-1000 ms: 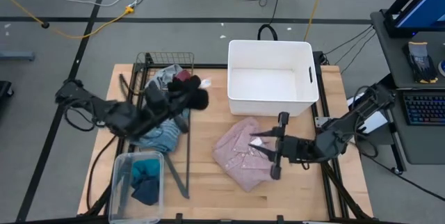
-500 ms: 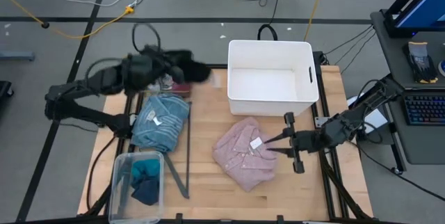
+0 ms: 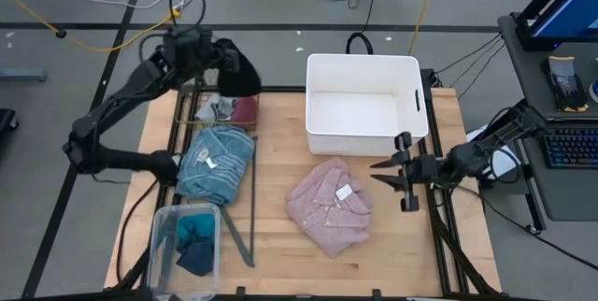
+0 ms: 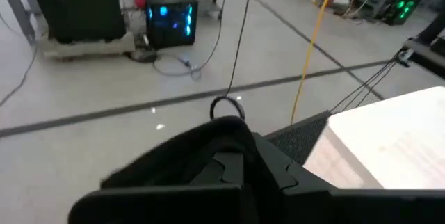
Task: Pick & Place Cloths
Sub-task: Put the black shorts into the black wire basket
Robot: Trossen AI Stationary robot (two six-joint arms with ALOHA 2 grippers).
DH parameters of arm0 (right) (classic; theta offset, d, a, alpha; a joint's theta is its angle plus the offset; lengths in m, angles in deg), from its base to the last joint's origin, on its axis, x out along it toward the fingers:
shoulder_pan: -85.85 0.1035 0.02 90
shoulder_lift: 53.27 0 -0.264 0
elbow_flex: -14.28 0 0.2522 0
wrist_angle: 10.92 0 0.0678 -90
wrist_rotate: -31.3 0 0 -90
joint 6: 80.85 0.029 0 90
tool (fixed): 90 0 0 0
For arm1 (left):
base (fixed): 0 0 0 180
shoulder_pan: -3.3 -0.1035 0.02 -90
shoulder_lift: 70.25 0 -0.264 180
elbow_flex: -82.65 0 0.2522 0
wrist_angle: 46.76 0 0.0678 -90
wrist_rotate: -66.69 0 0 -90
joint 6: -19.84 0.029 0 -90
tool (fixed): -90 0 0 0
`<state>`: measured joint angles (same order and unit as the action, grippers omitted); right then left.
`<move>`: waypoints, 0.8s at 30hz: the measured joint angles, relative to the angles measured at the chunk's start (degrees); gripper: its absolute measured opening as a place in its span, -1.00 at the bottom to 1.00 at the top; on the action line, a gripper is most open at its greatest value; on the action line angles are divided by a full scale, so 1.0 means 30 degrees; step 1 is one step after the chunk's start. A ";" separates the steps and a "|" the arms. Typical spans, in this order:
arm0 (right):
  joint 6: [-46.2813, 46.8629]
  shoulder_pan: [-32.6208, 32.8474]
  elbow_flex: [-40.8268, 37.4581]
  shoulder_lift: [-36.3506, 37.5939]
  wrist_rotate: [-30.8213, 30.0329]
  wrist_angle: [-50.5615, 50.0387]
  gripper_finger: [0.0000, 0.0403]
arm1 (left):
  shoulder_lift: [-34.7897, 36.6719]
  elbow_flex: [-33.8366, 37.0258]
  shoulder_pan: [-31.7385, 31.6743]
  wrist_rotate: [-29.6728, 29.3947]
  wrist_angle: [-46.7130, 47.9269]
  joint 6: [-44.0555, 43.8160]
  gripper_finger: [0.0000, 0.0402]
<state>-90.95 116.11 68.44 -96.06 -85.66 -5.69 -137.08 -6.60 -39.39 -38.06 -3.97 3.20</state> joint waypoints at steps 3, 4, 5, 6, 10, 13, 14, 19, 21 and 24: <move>0.0000 -0.0212 -0.0041 0.0178 0.0003 -0.0014 -0.59 | -0.0730 0.0000 -0.0862 0.1470 -0.0081 -0.0013 -1.00; -0.0006 -0.0289 -0.0041 0.0224 -0.0003 -0.0028 -0.59 | -0.0989 0.0000 -0.1050 0.1930 -0.0199 -0.0110 -1.00; -0.0054 -0.0350 -0.0048 0.0267 -0.0026 -0.0039 -0.59 | -0.1244 0.0000 -0.1195 0.2260 -0.0238 -0.0163 -1.00; -0.0135 -0.0424 -0.0048 0.0301 -0.0064 -0.0050 -0.59 | -0.1471 0.0000 -0.1306 0.2495 -0.0203 -0.0301 -1.00; -0.0525 -0.0624 -0.0048 0.0437 -0.0066 -0.0125 -0.59 | -0.1988 0.0000 -0.1467 0.2461 -0.0150 -0.0848 -1.00; -0.0517 -0.0724 -0.0048 0.0543 -0.0073 -0.0131 -0.60 | -0.1939 0.0000 -0.1455 0.2425 0.0018 -0.1464 -1.00; -0.0517 -0.0729 -0.0048 0.0583 -0.0073 -0.0136 -0.60 | -0.1880 0.0000 -0.1406 0.2418 0.0337 -0.1610 -1.00; -0.0517 -0.0721 -0.0048 0.0722 -0.0073 -0.0149 -0.59 | -0.1820 0.0000 -0.1387 0.1685 0.3172 -0.1832 -1.00; -0.0517 -0.0721 -0.0048 0.0765 -0.0073 -0.0178 -0.60 | -0.1828 0.0000 -0.1408 0.1408 0.4576 -0.1894 -1.00; -0.0520 -0.0721 -0.0048 0.0768 -0.0075 -0.0178 -0.59 | -0.1828 0.0000 -0.1408 0.0770 0.6740 -0.2231 -1.00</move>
<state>-92.51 113.95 68.29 -93.76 -85.88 -6.22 -142.57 -6.60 -43.61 -35.75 16.25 -3.49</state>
